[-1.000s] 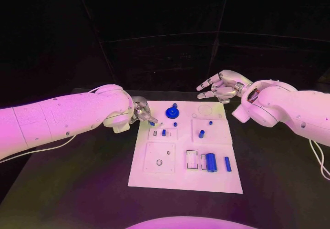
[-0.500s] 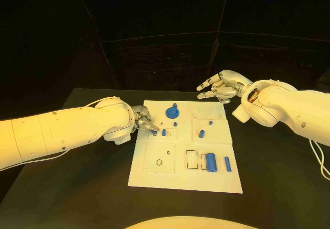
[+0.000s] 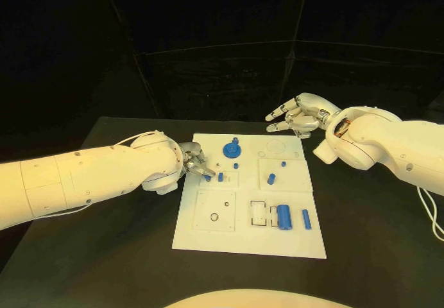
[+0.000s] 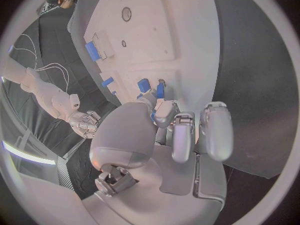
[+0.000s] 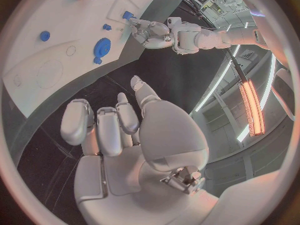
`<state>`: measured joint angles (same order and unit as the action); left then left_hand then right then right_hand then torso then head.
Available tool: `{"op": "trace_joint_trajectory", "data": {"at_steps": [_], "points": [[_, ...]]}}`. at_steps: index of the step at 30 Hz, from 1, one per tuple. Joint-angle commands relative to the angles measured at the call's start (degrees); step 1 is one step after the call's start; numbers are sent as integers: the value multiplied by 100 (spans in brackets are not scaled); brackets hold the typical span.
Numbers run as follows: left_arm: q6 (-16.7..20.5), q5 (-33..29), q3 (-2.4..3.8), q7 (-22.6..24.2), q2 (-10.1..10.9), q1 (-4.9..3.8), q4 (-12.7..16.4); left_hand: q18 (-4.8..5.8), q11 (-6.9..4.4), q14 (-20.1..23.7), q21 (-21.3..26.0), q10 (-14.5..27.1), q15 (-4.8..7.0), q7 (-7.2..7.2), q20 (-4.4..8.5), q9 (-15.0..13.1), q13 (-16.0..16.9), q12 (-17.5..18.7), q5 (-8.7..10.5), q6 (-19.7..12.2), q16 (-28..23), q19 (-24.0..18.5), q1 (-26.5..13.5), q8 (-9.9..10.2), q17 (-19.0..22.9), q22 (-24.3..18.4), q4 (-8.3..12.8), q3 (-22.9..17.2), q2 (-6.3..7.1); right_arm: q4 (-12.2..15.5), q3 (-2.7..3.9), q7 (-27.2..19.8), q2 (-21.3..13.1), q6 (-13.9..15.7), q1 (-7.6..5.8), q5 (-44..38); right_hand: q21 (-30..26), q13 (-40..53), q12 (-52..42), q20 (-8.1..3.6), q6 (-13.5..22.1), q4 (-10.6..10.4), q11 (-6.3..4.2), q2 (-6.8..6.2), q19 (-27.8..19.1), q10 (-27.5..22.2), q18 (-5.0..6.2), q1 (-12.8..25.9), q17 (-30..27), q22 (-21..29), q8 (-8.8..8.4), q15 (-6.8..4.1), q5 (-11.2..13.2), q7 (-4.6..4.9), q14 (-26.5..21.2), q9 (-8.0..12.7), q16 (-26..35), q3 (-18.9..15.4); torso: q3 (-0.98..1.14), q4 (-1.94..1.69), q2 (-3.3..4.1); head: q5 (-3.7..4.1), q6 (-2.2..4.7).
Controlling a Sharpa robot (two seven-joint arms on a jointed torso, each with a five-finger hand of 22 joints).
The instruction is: Assemble the parts on the task board
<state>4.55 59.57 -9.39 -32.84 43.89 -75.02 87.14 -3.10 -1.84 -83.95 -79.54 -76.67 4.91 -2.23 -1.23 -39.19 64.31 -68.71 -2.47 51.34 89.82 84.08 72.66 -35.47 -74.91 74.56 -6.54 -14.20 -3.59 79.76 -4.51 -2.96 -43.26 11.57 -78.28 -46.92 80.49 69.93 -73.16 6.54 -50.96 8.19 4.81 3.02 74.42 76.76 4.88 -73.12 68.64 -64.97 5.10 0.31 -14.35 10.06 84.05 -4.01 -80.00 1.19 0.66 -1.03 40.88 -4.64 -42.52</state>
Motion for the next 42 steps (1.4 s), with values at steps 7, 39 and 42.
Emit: {"op": "trace_joint_trajectory", "data": {"at_steps": [7,39,42], "points": [[-266,105,-6,-105,-43,8,11,-15,-42,-605,-21,-24,50,55,46,-23,5,4,-20,70,18,68,3,-41,-1509,9,183,-181,86,10,3,-15,-3,-38,-9,-7,-22,-9,27,1,4,14,-19,50,-38,-38,35,9,-6,10,36,-13,30,-24,167,-4,34,-17,2,-2,-2,10,-18],[-443,317,-5,-239,-160,7,-97,-15,-41,-605,-17,-29,54,55,54,-60,-37,34,-19,121,18,66,-217,-115,-1509,11,121,-68,273,20,3,-24,-28,-39,-8,-7,-30,-15,31,0,7,5,-16,43,-42,-42,37,36,-17,21,39,-12,37,-23,166,-4,42,-39,10,-3,-1,9,-32],[-471,297,-5,-261,-181,7,-122,-12,-30,-605,-21,-23,48,43,51,-74,-70,57,-19,165,18,70,-504,-152,-1509,21,-19,164,438,22,3,-28,-32,-42,-8,-7,-34,-20,34,-1,11,-15,-15,32,-41,-43,37,78,-19,25,41,-12,35,-23,168,-3,46,-73,11,-3,-1,18,-29]]}}
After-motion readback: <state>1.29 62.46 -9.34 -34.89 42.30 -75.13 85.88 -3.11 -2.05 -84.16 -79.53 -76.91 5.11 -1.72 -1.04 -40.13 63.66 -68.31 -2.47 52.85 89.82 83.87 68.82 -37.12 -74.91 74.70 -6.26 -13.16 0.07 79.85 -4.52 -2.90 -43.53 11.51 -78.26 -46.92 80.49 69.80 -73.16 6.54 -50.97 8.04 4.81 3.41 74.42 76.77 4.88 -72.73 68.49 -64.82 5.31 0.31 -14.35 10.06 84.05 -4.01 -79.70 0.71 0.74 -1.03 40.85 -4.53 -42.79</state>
